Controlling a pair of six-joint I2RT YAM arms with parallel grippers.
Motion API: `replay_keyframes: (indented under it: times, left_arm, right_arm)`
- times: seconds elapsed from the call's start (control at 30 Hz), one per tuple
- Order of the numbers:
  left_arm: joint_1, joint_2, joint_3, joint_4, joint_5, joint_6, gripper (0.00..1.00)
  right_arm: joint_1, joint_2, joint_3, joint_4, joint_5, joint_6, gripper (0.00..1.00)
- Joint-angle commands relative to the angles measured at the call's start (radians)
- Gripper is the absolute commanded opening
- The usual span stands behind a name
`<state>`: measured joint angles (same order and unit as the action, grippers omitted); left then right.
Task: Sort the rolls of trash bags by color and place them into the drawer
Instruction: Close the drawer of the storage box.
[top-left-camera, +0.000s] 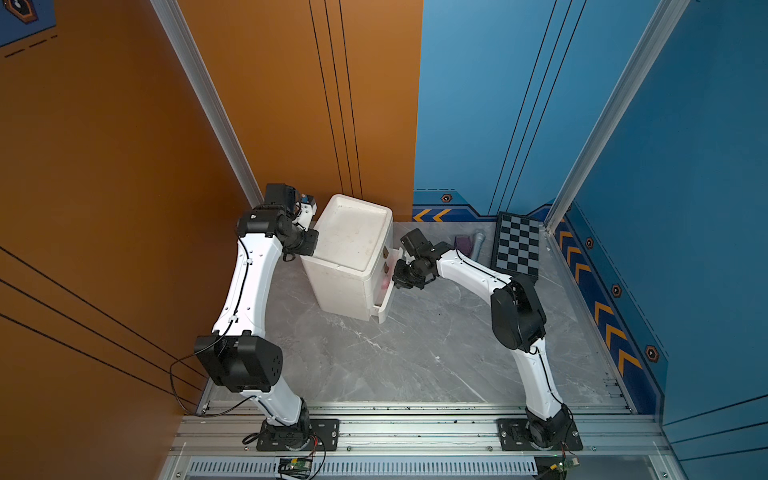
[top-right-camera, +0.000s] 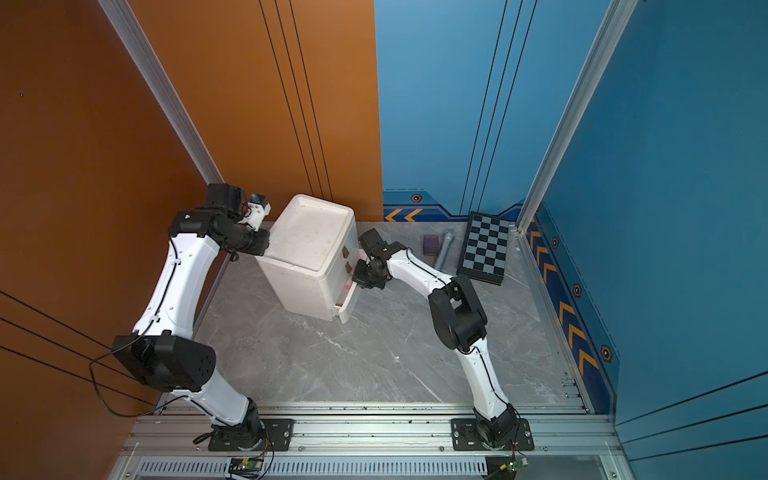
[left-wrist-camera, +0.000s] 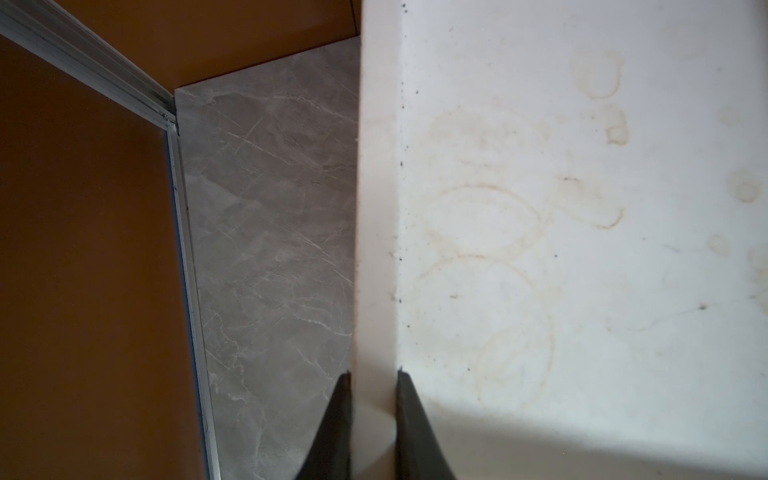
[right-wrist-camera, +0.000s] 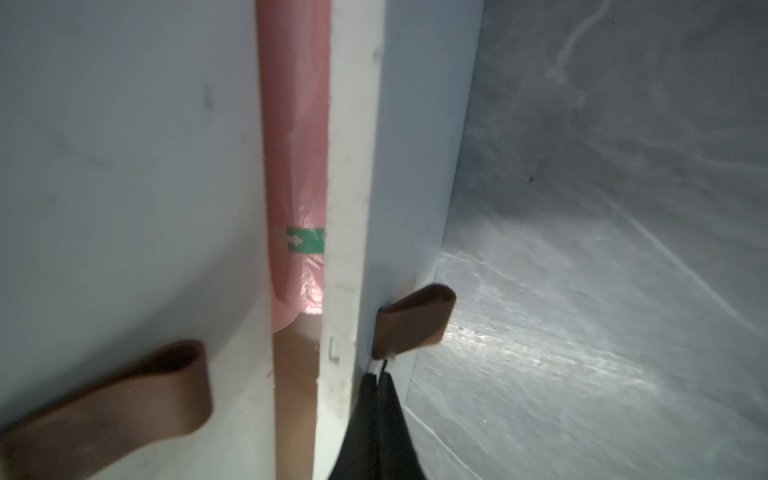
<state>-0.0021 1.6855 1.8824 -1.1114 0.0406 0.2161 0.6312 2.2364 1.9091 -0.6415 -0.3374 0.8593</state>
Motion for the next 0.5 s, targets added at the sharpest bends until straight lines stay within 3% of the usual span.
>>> replay_keyframes:
  times: [0.0, 0.27, 0.47]
  left_arm:
    - [-0.05, 0.118, -0.077, -0.151, 0.048, -0.011, 0.0]
    - [-0.062, 0.125, -0.083, -0.151, 0.043, -0.013, 0.0]
    - [-0.065, 0.127, -0.082, -0.152, 0.038, -0.014, 0.0]
  right_arm:
    - [0.024, 0.04, 0.071, 0.054, -0.033, 0.041, 0.0]
    - [0.042, 0.081, 0.097, 0.132, -0.066, 0.126, 0.0]
    - [0.023, 0.038, 0.053, 0.139, -0.059, 0.111, 0.0]
